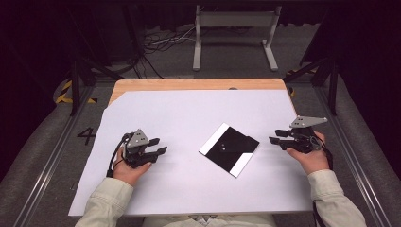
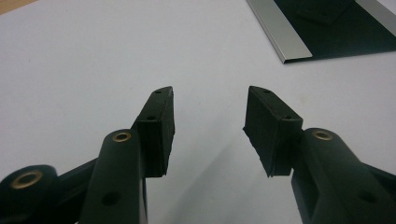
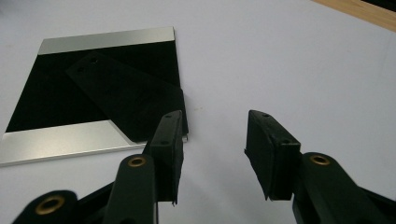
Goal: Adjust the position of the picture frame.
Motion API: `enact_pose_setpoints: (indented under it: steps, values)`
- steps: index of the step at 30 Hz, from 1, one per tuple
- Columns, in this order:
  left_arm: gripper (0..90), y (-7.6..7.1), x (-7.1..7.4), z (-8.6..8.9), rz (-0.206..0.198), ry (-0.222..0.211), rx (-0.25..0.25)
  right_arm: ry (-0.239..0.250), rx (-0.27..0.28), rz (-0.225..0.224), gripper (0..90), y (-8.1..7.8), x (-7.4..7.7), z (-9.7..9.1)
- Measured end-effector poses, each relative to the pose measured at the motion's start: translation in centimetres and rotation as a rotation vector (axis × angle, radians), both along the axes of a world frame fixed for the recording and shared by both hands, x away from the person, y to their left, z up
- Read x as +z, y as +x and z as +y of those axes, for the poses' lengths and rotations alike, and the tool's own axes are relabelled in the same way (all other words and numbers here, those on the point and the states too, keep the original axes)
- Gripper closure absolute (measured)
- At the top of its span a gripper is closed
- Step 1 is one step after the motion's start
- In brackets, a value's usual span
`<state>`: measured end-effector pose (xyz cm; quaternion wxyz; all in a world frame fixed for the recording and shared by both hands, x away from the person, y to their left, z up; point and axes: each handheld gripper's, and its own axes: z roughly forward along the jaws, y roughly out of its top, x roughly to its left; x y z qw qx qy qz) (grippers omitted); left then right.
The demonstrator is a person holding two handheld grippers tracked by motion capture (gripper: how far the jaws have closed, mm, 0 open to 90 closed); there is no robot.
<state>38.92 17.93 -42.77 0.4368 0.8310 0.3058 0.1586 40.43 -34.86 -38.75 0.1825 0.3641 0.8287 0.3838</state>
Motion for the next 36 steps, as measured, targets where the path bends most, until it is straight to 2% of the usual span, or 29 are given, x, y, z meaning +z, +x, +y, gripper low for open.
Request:
enact_pose_setpoints:
  steps: [7, 12, 19, 30, 34, 36]
  values:
    - [53.2, 0.3, -0.2, 0.4, 0.037, -0.059, 0.015, 0.037, 0.011, 0.009, 52.9, 0.1, 0.8, 0.4]
    - [53.2, 0.5, -0.3, 0.4, 0.033, -0.043, 0.018, 0.063, 0.019, 0.042, 50.7, 0.7, 1.5, 1.1]
    - [53.1, 0.5, -0.4, 0.0, 0.04, -0.029, 0.013, 0.097, 0.021, 0.067, 49.4, 1.8, 1.5, 2.0]
    - [52.7, 0.6, -0.5, -0.1, 0.043, -0.021, 0.013, 0.11, 0.033, 0.087, 47.5, 3.1, 1.3, 3.3]
    - [52.5, 0.5, -0.5, -0.1, 0.046, -0.021, 0.012, 0.113, 0.032, 0.119, 46.8, 3.6, 0.8, 3.7]
    - [53.1, 0.6, -0.6, -0.1, 0.044, -0.018, 0.0, 0.105, 0.044, 0.144, 49.2, 3.9, 0.5, 3.8]
